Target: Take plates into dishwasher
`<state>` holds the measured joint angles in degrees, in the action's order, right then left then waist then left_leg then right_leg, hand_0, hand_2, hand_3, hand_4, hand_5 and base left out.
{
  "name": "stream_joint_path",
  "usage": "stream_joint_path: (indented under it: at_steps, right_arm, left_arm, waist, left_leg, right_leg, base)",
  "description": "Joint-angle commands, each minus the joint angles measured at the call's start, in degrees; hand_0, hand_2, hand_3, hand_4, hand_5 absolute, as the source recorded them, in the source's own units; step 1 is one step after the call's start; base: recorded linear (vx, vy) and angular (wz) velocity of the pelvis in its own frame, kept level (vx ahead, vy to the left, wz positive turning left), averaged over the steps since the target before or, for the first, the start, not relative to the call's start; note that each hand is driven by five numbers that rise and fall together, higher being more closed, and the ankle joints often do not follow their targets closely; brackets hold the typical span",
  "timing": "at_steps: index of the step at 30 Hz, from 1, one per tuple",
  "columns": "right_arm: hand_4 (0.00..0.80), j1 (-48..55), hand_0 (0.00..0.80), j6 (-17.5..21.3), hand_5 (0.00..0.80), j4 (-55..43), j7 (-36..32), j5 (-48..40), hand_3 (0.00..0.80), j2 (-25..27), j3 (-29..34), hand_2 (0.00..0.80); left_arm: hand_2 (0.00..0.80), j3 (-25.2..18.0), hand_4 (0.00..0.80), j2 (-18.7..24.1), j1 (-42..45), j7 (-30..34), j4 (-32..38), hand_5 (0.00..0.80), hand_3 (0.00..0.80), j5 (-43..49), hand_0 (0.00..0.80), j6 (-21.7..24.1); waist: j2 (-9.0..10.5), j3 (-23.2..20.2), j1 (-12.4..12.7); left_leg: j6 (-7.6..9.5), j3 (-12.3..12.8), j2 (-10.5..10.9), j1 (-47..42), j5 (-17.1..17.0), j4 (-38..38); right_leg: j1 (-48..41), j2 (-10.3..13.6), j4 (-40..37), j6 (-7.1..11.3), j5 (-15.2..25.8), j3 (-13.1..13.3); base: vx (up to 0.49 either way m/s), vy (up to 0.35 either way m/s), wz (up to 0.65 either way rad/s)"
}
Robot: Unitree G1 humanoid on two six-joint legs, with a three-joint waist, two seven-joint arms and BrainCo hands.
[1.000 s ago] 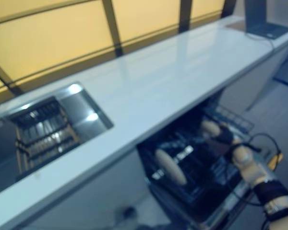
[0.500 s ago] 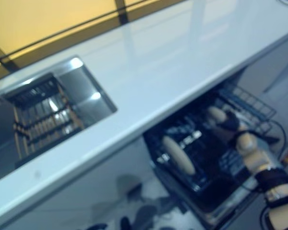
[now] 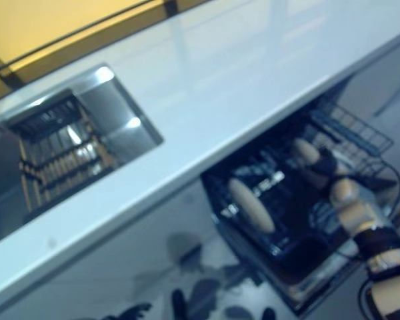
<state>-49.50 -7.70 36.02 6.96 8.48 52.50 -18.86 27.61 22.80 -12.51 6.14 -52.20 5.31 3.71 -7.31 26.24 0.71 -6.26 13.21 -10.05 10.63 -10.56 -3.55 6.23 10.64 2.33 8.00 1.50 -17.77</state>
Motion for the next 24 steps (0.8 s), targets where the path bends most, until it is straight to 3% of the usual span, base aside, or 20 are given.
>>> stream_joint_path:
  at_steps: [1, 11, 24]
  right_arm:
    - [0.800, -7.5, 0.800, -0.6, 0.800, 1.4, 2.1, 1.1, 0.800, 3.0, -3.1, 0.800]
    - [0.800, -10.1, 0.800, -1.6, 0.800, 2.9, 2.5, 2.8, 0.800, 3.1, -4.3, 0.800]
    - [0.800, -11.9, 0.800, -3.4, 0.800, 4.5, 4.9, 5.9, 0.800, 3.5, -4.9, 0.800]
  left_arm:
    - [0.000, 3.1, 0.000, 0.5, -1.2, -1.3, 0.9, 0.000, 0.000, -2.6, 0.000, 0.8]
    - [0.000, 3.7, 0.000, 0.8, -0.3, -1.6, 2.3, 0.000, 0.000, -3.8, 0.000, 1.2]
    - [0.000, 3.9, 0.000, 1.3, 0.6, -1.5, 3.5, 0.000, 0.000, -4.4, 0.000, 0.7]
  waist:
    - [-1.55, 1.5, 0.8]
    - [-1.95, 3.0, 0.8]
    - [-1.88, 3.2, 1.5]
  left_leg:
    - [-0.10, -1.4, 0.9, 5.7, -0.7, 0.3]
    - [-0.32, -2.0, 2.1, 6.1, 0.1, 0.2]
    - [0.00, -2.2, 2.3, 5.8, 0.2, -0.2]
  right_leg:
    - [8.3, -2.5, 17.8, -6.24, -11.8, 0.7]
    - [10.4, -1.1, 20.3, -5.38, -13.5, 1.9]
    - [10.2, -0.7, 19.8, -5.07, -13.0, 1.5]
  base:
    - [0.001, 0.016, 0.05]
    - [0.028, 0.013, 0.03]
    - [0.001, 0.002, -0.01]
